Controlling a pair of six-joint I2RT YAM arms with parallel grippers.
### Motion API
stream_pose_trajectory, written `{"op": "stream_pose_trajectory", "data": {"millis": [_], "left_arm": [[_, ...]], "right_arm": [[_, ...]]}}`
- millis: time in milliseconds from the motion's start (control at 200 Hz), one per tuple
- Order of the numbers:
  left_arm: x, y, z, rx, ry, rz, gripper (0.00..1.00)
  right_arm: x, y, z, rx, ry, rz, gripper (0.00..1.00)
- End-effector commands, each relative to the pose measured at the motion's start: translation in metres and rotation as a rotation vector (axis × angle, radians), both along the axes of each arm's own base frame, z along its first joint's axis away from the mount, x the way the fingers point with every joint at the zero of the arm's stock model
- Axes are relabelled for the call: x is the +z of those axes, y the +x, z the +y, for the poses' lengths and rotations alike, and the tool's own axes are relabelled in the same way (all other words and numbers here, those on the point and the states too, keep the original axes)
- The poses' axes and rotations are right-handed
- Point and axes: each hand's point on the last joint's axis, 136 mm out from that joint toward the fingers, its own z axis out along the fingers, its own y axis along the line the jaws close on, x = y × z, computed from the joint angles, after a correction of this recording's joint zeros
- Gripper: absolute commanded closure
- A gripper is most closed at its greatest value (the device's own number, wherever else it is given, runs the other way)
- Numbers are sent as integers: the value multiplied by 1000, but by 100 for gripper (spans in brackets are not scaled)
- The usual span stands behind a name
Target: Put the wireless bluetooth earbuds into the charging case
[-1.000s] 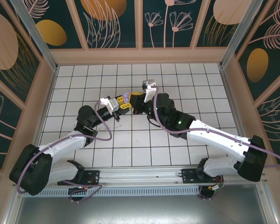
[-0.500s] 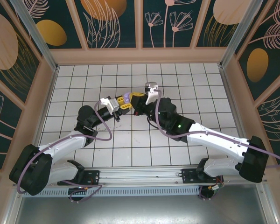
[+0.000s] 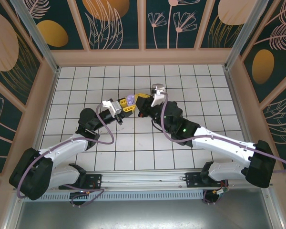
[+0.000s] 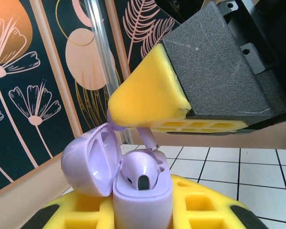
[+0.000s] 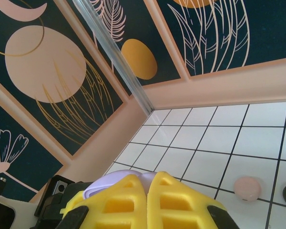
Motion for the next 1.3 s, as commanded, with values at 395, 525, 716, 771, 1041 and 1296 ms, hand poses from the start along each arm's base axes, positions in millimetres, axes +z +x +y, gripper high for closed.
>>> {"op": "stream_pose_trajectory", "data": {"millis": [395, 525, 716, 771, 1041, 1296], "left_arm": [[28, -18, -5, -62, -46, -96, 100], [29, -18, -4, -59, -46, -101, 100], [30, -16, -4, -51, -46, -103, 100], [31, -16, -4, -50, -49, -105, 100], [33, -16, -4, -52, -50, -107, 100], [35, -16, -5, -54, -49, -109, 100]], "right_arm": [[41, -23, 23, 110, 5, -67, 95], [37, -23, 20, 98, 4, -59, 95], [37, -22, 3, 44, 20, -54, 95], [37, -23, -3, 34, 28, -53, 95], [31, -23, -6, 25, 25, -35, 95], [19, -21, 2, 36, 0, -14, 95]]}}
